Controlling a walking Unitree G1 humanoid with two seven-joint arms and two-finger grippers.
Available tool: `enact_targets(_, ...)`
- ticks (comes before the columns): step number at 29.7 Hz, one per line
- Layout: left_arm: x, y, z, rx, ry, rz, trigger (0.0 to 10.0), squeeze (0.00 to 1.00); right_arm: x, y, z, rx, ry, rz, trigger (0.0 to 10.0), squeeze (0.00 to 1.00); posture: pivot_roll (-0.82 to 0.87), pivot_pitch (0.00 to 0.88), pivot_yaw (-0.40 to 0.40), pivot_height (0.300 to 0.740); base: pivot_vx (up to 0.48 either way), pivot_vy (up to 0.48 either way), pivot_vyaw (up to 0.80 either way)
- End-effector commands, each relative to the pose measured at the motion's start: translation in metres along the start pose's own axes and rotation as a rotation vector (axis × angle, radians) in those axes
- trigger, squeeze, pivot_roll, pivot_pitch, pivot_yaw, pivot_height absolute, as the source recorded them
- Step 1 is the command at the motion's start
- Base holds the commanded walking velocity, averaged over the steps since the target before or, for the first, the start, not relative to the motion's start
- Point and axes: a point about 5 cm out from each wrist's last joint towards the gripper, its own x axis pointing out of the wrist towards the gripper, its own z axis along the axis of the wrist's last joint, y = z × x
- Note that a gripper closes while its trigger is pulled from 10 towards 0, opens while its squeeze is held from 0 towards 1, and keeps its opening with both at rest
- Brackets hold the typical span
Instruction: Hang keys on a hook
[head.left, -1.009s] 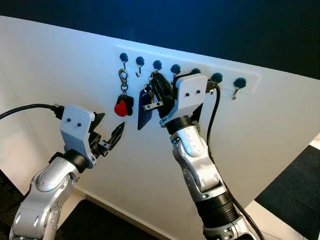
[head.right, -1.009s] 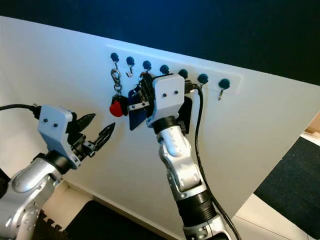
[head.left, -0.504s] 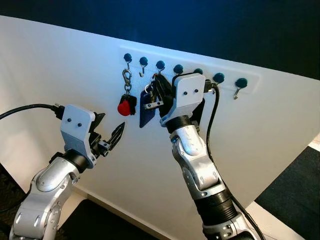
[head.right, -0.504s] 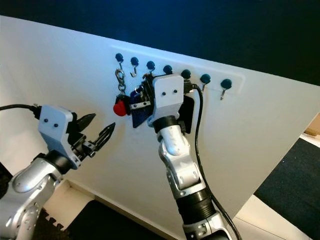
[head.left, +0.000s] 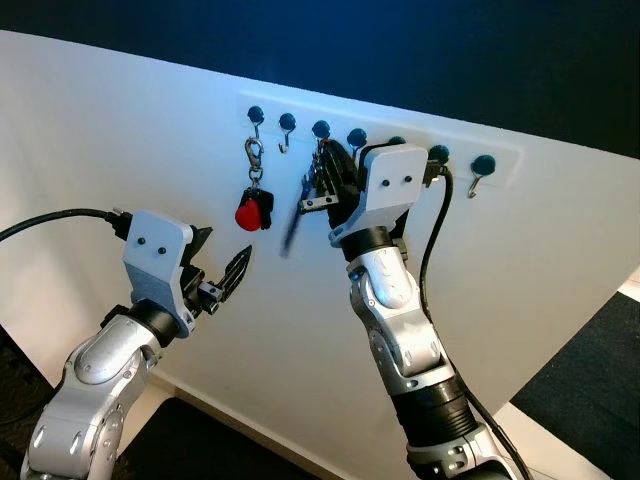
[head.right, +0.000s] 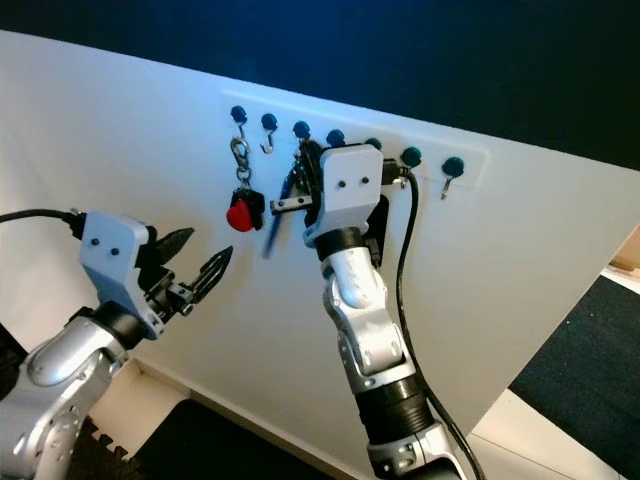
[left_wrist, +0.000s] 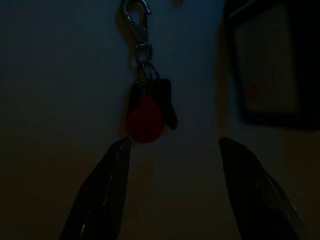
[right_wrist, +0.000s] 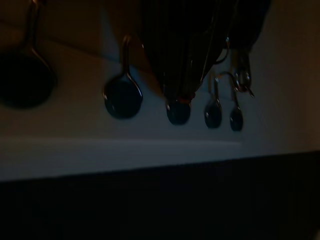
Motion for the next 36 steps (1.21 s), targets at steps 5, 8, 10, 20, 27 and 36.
enact_targets(5, 0.000, -0.006, -0.001, -0.023, 0.002, -0.021, 10.0, 0.00, 0.007, 0.002, 0.010, -0.010, -0.038, 0.003, 10.0, 0.00, 0.14, 0.149, -0.021, 0.740, 0.000, 0.000, 0.00)
enact_targets(8, 0.000, -0.006, -0.001, -0.023, 0.002, -0.019, 10.0, 0.00, 0.005, 0.003, 0.000, -0.012, 0.015, 0.003, 10.0, 0.00, 0.14, 0.150, -0.021, 0.740, 0.000, 0.000, 0.00)
enact_targets(10, 0.000, -0.006, -0.001, -0.023, 0.002, -0.018, 10.0, 0.00, 0.003, 0.004, -0.006, -0.012, 0.048, 0.008, 10.0, 0.00, 0.14, 0.150, -0.021, 0.740, 0.000, 0.000, 0.00)
enact_targets(20, 0.001, -0.006, 0.000, -0.025, -0.002, -0.017, 10.0, 0.00, -0.003, 0.001, -0.025, -0.042, 0.163, 0.001, 10.0, 0.00, 0.14, 0.151, -0.021, 0.740, 0.000, 0.000, 0.00)
enact_targets(27, 0.001, -0.006, 0.000, -0.025, -0.003, -0.016, 10.0, 0.00, -0.012, 0.003, -0.033, -0.047, 0.199, 0.013, 10.0, 0.00, 0.14, 0.153, -0.024, 0.740, 0.000, 0.000, 0.00)
enact_targets(36, 0.002, -0.006, 0.000, -0.024, -0.004, -0.013, 10.0, 0.00, -0.038, 0.026, -0.037, -0.061, 0.199, 0.164, 10.0, 0.00, 0.14, 0.152, -0.027, 0.740, 0.000, 0.000, 0.00)
